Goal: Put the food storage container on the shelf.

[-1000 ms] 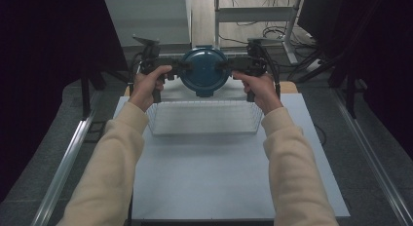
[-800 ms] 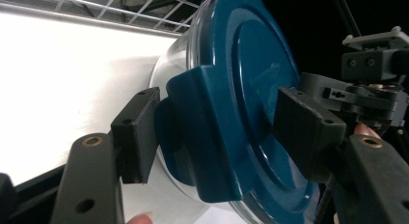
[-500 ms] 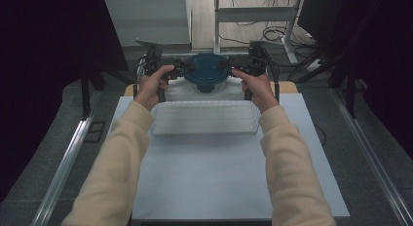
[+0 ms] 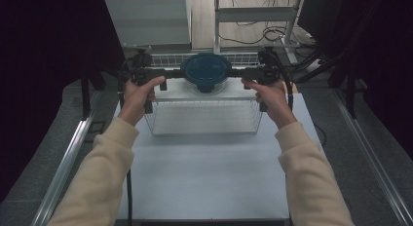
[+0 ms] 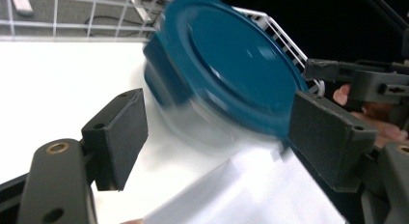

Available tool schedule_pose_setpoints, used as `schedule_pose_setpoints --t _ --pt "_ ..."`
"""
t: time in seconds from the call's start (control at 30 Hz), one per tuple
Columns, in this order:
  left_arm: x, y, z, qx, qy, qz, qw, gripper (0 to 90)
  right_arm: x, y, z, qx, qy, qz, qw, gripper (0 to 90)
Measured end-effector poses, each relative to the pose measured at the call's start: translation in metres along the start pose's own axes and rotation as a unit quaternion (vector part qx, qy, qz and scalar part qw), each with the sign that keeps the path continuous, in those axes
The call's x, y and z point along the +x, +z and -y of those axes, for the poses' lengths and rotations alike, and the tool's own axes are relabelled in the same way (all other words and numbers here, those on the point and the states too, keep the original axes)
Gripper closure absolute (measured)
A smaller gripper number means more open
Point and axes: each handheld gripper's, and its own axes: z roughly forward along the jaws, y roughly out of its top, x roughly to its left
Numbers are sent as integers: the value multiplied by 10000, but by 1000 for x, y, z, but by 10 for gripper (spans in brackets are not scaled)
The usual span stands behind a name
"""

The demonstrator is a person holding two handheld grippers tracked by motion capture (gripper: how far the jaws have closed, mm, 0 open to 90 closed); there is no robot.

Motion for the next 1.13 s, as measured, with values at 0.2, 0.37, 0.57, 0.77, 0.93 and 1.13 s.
schedule_pose_setpoints --t 0.2,0.37,0.57,0.77,0.93,1.13 --pt "-15 -28 50 27 535 -106 9985 220 7 -31 44 69 -598 171 9980 176" --pt "-18 -41 99 96 715 -55 9974 219 10 -52 88 82 -943 256 9952 181" --pt "-17 -44 148 249 899 -246 9953 220 17 -66 136 109 -1212 395 9918 187" --pt "-6 -39 189 582 869 -353 9939 221 11 -63 189 397 -1200 464 9909 190" --pt "-3 -36 201 674 875 -465 9928 222 3 -57 205 555 -1158 549 9902 190" --pt "-2 -41 204 592 858 -518 9932 220 4 -60 206 375 -1239 580 9899 186"
